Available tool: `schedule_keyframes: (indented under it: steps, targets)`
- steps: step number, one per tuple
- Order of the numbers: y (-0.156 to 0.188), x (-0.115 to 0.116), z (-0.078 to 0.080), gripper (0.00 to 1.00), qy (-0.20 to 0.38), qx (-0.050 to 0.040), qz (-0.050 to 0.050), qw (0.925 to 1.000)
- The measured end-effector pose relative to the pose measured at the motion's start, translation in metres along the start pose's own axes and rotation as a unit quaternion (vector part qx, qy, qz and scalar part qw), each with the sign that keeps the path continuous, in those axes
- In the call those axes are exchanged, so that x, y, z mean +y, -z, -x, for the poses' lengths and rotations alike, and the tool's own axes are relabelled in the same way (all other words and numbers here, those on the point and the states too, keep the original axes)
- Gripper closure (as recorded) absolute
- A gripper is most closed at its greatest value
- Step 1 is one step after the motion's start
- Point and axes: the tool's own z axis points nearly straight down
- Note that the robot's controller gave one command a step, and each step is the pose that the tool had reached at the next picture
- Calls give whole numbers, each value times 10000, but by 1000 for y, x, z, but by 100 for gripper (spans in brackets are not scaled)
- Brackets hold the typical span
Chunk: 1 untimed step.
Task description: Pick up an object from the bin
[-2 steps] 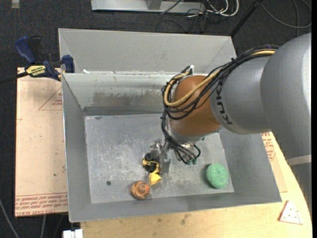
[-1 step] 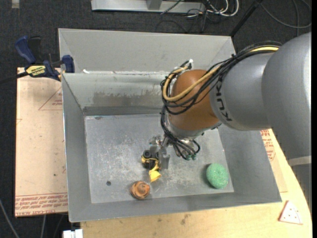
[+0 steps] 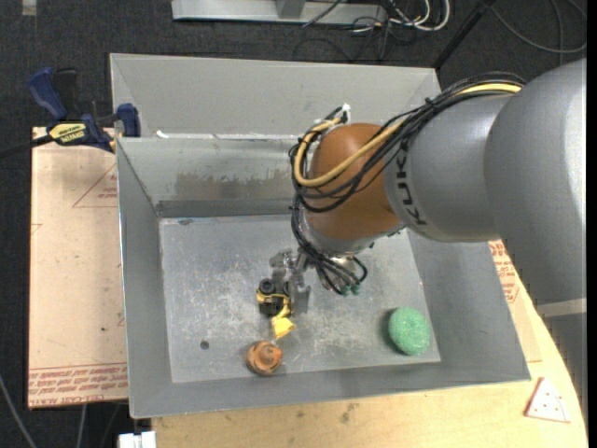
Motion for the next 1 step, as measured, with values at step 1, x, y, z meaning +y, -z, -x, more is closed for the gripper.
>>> schedule_keyframes:
  steps: [1]
  targets:
    - [26, 6, 13, 100, -34, 6, 3, 10000]
